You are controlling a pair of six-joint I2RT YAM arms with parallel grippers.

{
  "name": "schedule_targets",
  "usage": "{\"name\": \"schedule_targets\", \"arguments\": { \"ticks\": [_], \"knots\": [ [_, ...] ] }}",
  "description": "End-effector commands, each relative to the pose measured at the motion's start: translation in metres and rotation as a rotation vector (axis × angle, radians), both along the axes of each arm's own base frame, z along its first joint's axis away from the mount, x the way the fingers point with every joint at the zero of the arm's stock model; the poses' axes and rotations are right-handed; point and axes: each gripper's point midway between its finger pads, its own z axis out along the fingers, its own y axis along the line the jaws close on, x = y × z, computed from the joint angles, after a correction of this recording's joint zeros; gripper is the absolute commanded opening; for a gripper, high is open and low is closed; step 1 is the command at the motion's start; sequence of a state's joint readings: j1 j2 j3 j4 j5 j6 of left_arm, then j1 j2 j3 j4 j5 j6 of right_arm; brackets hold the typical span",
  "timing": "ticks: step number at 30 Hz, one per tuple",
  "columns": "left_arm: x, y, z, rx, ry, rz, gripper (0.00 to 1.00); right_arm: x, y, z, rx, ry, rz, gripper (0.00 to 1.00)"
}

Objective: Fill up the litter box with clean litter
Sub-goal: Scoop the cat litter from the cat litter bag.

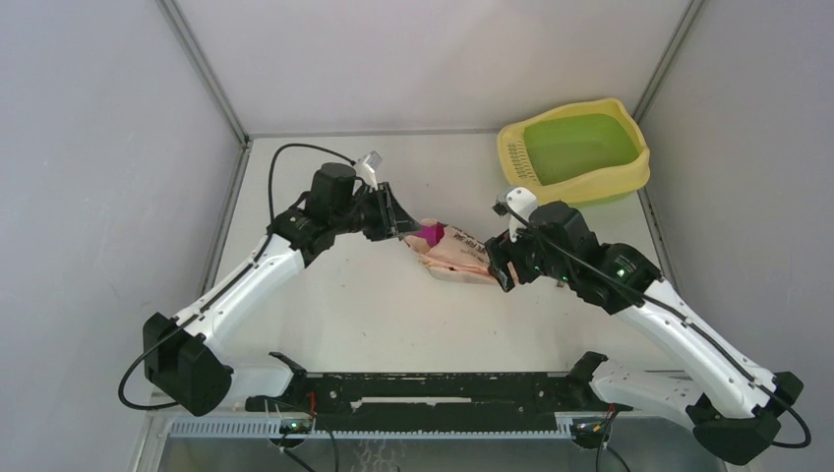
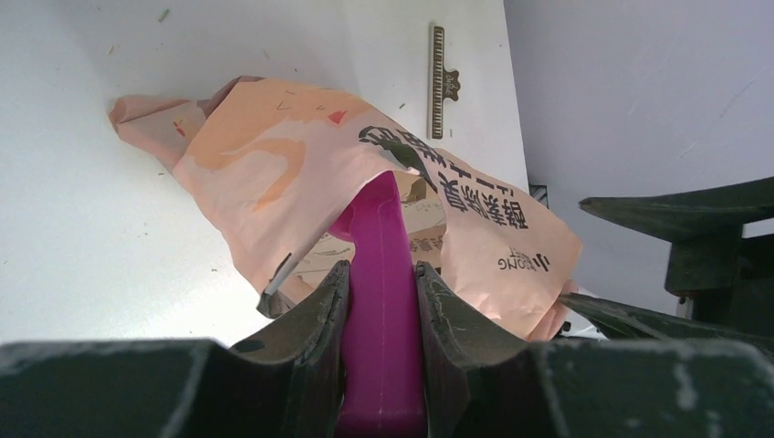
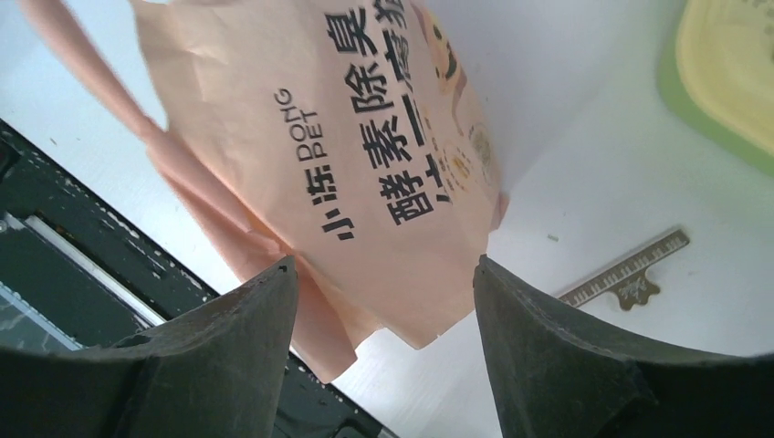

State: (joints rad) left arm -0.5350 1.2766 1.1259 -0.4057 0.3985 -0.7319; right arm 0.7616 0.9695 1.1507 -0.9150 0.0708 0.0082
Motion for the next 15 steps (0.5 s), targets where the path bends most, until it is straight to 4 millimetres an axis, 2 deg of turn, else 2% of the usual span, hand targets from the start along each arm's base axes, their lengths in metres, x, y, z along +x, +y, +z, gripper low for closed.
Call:
{"name": "schedule_targets", "arguments": {
  "ticks": [1, 4, 10, 15],
  "knots": [
    [0.012, -0.006, 0.044, -0.064, -0.128, -0.026, 0.00, -0.006, 0.012, 0.063, 0.144, -0.181, 0.092, 0.79],
    [0.012, -0.005, 0.043, -0.063, -0.125, -0.026, 0.00, -0.018, 0.017, 0.062, 0.125, -0.180, 0.154, 0.82],
    [0.011, -0.005, 0.044, -0.066, -0.128, -0.026, 0.00, -0.027, 0.026, 0.038, -0.007, -0.143, 0.232, 0.83],
    [0.010, -0.003, 0.046, -0.067, -0.131, -0.025, 0.00, -0.013, 0.026, 0.023, -0.134, -0.164, 0.210, 0.84]
  ]
}}
